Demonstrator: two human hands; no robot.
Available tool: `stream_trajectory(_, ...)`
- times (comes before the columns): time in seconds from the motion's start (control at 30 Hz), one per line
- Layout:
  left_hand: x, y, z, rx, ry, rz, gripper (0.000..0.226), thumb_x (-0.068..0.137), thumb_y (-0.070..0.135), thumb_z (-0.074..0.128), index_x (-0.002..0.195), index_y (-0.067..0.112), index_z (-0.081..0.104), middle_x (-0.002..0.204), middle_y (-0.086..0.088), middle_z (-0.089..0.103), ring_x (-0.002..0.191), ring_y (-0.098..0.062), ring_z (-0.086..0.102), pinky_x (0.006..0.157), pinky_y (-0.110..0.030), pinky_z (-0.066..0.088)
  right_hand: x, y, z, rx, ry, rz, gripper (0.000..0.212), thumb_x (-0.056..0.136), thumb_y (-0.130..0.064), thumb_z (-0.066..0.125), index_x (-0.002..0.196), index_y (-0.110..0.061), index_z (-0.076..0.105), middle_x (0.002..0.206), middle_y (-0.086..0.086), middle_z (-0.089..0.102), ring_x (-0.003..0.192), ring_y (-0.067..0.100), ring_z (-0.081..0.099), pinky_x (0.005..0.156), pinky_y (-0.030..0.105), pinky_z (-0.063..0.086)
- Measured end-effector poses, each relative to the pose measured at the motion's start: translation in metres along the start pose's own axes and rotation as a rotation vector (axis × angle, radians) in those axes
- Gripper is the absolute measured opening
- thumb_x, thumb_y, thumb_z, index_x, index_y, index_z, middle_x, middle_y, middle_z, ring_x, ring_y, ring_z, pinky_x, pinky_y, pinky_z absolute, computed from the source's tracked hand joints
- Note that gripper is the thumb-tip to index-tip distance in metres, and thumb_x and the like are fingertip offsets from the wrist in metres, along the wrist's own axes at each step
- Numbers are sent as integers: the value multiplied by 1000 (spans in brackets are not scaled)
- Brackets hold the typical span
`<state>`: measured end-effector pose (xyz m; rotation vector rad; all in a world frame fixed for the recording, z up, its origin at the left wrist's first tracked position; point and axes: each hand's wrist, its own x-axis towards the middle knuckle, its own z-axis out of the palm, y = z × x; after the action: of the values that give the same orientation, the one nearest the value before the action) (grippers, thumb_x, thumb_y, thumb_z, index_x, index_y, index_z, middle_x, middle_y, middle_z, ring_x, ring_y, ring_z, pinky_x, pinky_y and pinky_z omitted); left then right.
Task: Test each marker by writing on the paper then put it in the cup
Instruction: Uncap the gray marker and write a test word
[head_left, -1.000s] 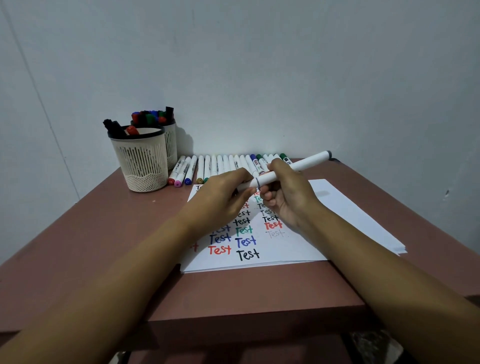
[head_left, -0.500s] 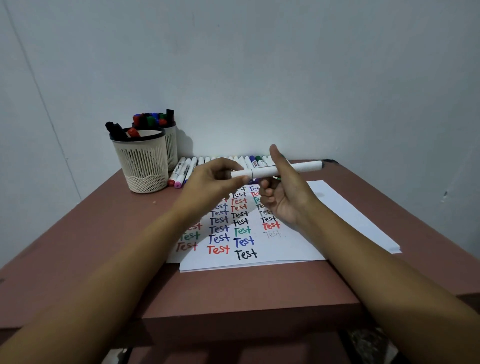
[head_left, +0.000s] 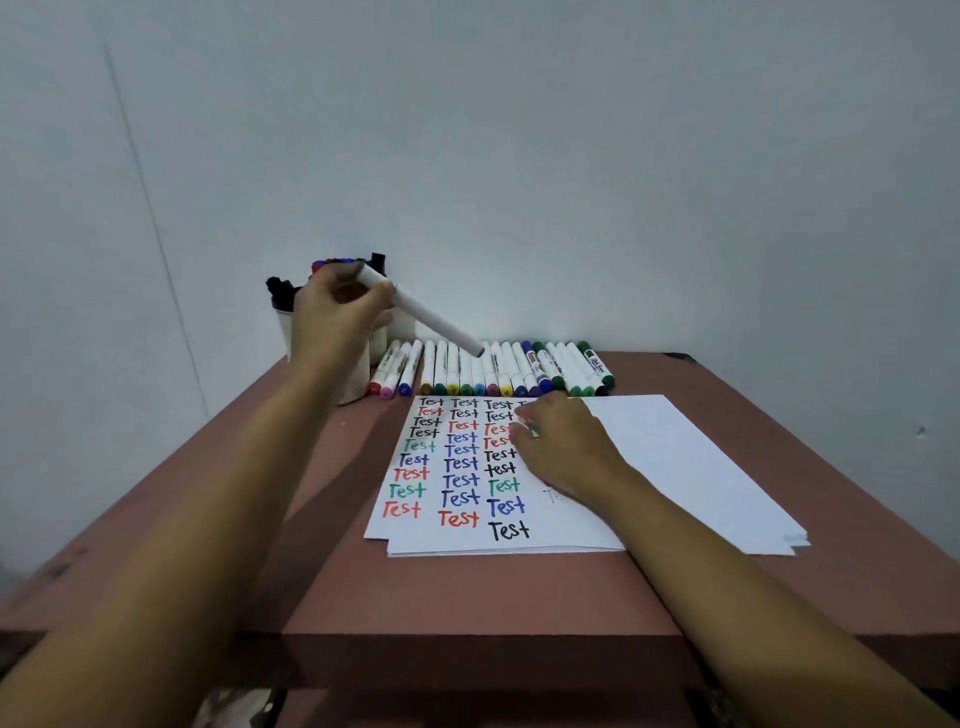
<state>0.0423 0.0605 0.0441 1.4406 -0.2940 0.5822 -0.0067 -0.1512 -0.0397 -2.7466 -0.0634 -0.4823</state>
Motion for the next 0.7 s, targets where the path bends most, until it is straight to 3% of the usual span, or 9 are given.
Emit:
stream_trajectory(0.1,18,14,-16,272,37,145,26,83,10,62,108,9,58,97,-4,64,89,-16,65,75,-26,56,-3,-5,-2,-93,-41,-28,38,98,-36,42,125,-18,61,127,8,57,119,28,50,93,36,42)
stream_trajectory(0.23,46,41,-40,422,108,213,27,84,13,59,111,11,56,97,-3,63,86,-18,61,73,-27,51,-4,-5,-4,-94,-42,-23,38,98,-36,42,128,-21,59,131,4,55,121,24,48,96,35,41)
stream_trajectory(0.33,63,58,-51,478,131,243,27,85,12,57,111,10,55,94,-3,61,79,-16,57,55,-9,43,-4,-6,-5,-92,-51,-15,38,98,-36,41,129,-23,59,134,2,54,122,23,48,98,34,40)
stream_trajectory(0.4,68,64,-55,524,137,253,25,86,11,54,111,8,54,85,2,59,70,-12,54,45,-6,38,-4,-7,-5,-87,-53,-14,37,98,-36,42,129,-23,59,134,2,54,123,22,48,99,35,40)
stream_trajectory(0.47,69,64,-56,565,122,264,26,89,12,52,114,8,48,75,6,55,61,-8,49,45,-10,39,-3,-7,-6,-80,-50,-13,37,98,-36,43,129,-24,59,135,0,54,123,21,47,100,35,40)
stream_trajectory(0.53,66,55,-56,619,66,272,30,92,13,50,119,8,37,72,-2,57,57,-13,49,49,-20,40,-3,-7,-6,-77,-44,-15,37,97,-36,43,129,-24,59,135,0,54,124,20,47,100,35,40)
stream_trajectory(0.63,61,35,-54,759,-64,287,25,94,12,49,115,10,36,80,-19,63,63,-29,55,54,-36,47,-3,-7,-5,-76,-42,-16,37,97,-36,44,129,-24,58,135,-1,54,124,20,47,100,35,40)
stream_trajectory(0.7,59,21,-53,866,-135,272,19,93,13,50,110,10,42,88,-20,66,72,-35,62,62,-43,52,-3,-7,-5,-75,-41,-19,37,97,-36,44,129,-24,58,135,-1,54,124,20,46,100,36,40)
